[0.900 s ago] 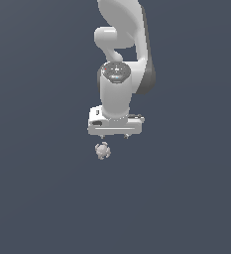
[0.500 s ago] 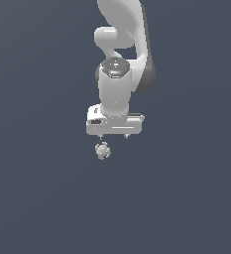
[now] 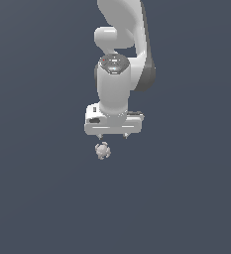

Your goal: Pick up the object and move it to a goal position.

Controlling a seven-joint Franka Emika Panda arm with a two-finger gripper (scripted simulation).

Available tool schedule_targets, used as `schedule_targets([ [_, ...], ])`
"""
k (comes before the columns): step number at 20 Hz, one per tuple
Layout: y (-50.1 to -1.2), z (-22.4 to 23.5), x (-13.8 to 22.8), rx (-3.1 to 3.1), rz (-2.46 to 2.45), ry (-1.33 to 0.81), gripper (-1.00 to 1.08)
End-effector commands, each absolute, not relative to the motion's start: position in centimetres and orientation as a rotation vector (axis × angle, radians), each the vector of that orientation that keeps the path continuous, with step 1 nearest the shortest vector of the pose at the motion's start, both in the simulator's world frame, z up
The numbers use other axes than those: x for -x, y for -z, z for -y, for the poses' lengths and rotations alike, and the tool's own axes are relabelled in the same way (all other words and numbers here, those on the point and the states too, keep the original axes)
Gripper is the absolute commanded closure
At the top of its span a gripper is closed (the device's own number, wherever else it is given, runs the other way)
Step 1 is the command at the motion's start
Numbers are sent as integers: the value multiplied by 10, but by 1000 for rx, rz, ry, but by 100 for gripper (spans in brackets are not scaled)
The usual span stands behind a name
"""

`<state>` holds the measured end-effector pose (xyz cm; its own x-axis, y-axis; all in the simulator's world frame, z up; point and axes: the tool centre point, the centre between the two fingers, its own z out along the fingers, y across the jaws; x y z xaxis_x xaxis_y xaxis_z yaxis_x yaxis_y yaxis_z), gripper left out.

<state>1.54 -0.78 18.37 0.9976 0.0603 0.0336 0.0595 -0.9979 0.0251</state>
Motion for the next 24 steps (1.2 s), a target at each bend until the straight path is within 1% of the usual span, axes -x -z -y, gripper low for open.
schedule_targets([
  [1,-182,9,-15,-3115,-103,-52,-92],
  [9,-163,20,-13,-3112,-209,-40,-92],
  [24,-101,55,0,-3085,-564,-5,-92],
])
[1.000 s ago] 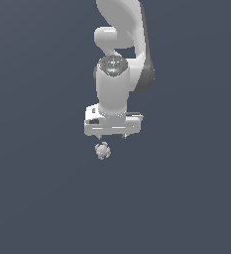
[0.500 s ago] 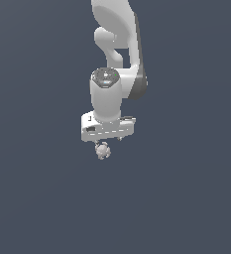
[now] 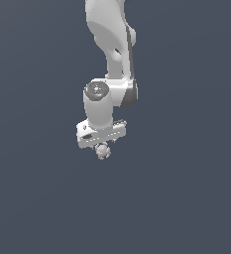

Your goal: Pick up the object and move it to a goal position.

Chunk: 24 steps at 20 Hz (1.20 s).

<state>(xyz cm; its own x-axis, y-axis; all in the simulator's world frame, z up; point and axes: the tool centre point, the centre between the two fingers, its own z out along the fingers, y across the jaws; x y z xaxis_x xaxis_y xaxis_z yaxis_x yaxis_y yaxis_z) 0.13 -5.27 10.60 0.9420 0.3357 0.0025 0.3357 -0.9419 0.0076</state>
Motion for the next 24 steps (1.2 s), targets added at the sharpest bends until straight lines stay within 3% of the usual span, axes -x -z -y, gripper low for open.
schedule_targets([
  [1,-99,56,1,-3084,-579,-4,-92],
  [13,-87,61,3,-3078,-627,1,-92],
  [24,-42,61,4,-3077,-633,0,-92],
])
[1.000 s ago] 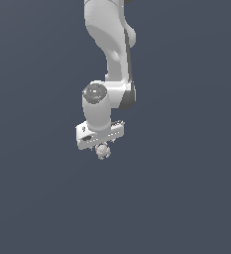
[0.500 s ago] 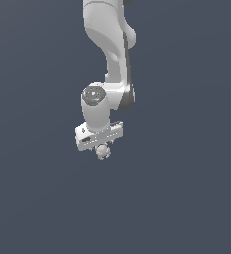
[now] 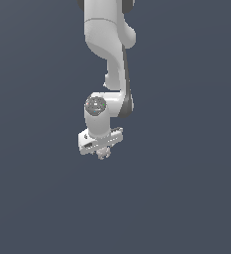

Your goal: Pick up the object and move it to a goal position.

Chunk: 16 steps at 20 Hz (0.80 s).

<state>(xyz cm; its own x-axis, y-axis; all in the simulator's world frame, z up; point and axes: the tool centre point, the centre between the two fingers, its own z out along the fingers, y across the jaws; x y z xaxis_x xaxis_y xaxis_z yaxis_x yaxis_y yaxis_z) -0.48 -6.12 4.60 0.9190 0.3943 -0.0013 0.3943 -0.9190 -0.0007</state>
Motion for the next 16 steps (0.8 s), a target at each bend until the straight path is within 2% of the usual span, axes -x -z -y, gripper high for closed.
schedule_targets([
  [1,-40,61,4,3077,633,0,-92],
  [3,-40,61,3,3077,633,0,-92],
  [4,-40,61,3,3077,633,0,108],
  [16,-40,63,3,3078,633,2,108],
])
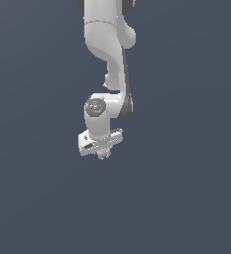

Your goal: Pick up the object and move it to a goal position.

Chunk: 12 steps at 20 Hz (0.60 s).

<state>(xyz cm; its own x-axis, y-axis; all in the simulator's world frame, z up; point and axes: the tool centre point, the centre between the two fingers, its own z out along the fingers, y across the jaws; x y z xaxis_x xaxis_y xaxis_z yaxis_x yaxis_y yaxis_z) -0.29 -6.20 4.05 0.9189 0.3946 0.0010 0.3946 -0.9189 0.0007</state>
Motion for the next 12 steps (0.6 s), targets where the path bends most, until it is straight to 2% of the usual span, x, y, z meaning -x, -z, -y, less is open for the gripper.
schedule_targets([
  [1,-40,64,2,-3077,-632,-2,108],
  [12,-41,108,-21,-3077,-632,-2,108],
])
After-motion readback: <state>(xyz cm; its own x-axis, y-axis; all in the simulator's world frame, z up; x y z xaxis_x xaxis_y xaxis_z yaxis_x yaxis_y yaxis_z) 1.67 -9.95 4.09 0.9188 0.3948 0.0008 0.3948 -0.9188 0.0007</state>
